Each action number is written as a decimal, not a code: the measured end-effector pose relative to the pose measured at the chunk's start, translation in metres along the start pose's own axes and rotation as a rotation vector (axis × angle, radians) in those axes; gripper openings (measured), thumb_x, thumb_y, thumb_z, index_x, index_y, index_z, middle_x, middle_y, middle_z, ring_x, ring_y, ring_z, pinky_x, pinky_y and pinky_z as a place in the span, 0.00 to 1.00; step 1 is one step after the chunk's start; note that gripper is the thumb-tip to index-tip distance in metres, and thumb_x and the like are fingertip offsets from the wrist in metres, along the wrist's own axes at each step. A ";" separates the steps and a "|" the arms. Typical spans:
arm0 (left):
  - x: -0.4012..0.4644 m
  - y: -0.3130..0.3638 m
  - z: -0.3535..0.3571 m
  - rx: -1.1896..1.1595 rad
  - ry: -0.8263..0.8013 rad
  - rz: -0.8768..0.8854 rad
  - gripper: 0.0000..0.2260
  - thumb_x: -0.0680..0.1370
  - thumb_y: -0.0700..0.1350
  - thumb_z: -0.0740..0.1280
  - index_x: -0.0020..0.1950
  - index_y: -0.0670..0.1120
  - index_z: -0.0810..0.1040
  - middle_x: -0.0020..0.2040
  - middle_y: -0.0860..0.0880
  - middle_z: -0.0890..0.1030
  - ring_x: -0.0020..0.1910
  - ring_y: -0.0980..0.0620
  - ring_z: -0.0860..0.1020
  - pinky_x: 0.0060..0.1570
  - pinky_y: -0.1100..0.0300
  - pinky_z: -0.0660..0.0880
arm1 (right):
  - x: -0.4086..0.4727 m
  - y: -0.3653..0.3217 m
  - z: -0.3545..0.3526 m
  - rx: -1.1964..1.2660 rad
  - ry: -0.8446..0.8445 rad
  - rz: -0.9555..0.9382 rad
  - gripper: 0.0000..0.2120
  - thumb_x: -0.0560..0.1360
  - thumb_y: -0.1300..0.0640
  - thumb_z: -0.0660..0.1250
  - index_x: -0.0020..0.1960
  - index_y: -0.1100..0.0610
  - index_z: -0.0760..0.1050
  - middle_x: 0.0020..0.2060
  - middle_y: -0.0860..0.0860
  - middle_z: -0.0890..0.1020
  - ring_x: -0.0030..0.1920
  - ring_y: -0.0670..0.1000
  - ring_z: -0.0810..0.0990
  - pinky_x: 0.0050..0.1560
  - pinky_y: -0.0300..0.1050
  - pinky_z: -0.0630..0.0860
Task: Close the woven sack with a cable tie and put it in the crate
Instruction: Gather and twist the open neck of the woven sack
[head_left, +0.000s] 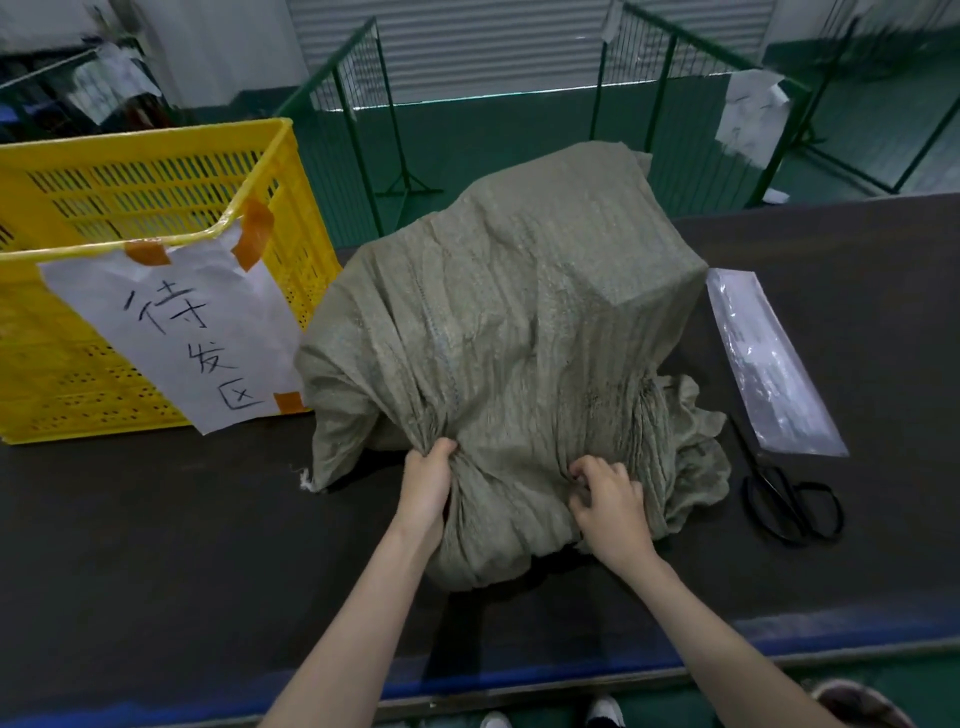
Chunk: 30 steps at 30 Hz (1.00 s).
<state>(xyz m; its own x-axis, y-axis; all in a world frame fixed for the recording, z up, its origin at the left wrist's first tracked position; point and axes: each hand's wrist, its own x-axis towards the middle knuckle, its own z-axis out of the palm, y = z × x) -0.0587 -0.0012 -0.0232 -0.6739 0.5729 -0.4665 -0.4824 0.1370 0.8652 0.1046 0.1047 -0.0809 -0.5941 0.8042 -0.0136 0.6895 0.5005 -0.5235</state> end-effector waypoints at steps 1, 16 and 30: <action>-0.001 0.000 -0.001 -0.004 0.021 0.000 0.11 0.79 0.40 0.60 0.61 0.44 0.75 0.52 0.48 0.80 0.50 0.52 0.78 0.47 0.60 0.74 | 0.001 0.001 -0.001 0.002 0.004 0.001 0.09 0.74 0.59 0.63 0.54 0.54 0.73 0.46 0.46 0.74 0.54 0.53 0.72 0.48 0.46 0.60; 0.008 -0.009 0.014 0.082 -0.171 -0.118 0.22 0.73 0.45 0.72 0.65 0.39 0.76 0.56 0.44 0.83 0.55 0.47 0.82 0.62 0.50 0.74 | 0.027 -0.028 -0.008 0.261 -0.081 0.194 0.20 0.75 0.49 0.66 0.63 0.57 0.72 0.59 0.53 0.76 0.64 0.55 0.71 0.63 0.54 0.59; 0.016 -0.008 0.029 -0.114 -0.119 -0.153 0.21 0.74 0.39 0.69 0.66 0.36 0.74 0.59 0.41 0.81 0.57 0.45 0.79 0.63 0.51 0.72 | 0.003 -0.012 -0.041 1.277 -0.031 0.438 0.09 0.75 0.61 0.67 0.52 0.55 0.69 0.48 0.55 0.79 0.49 0.52 0.79 0.51 0.48 0.74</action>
<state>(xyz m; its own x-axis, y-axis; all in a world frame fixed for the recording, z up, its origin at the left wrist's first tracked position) -0.0497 0.0309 -0.0320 -0.5206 0.6449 -0.5595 -0.6386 0.1408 0.7565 0.1122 0.1143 -0.0395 -0.4471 0.8037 -0.3927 -0.0303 -0.4524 -0.8913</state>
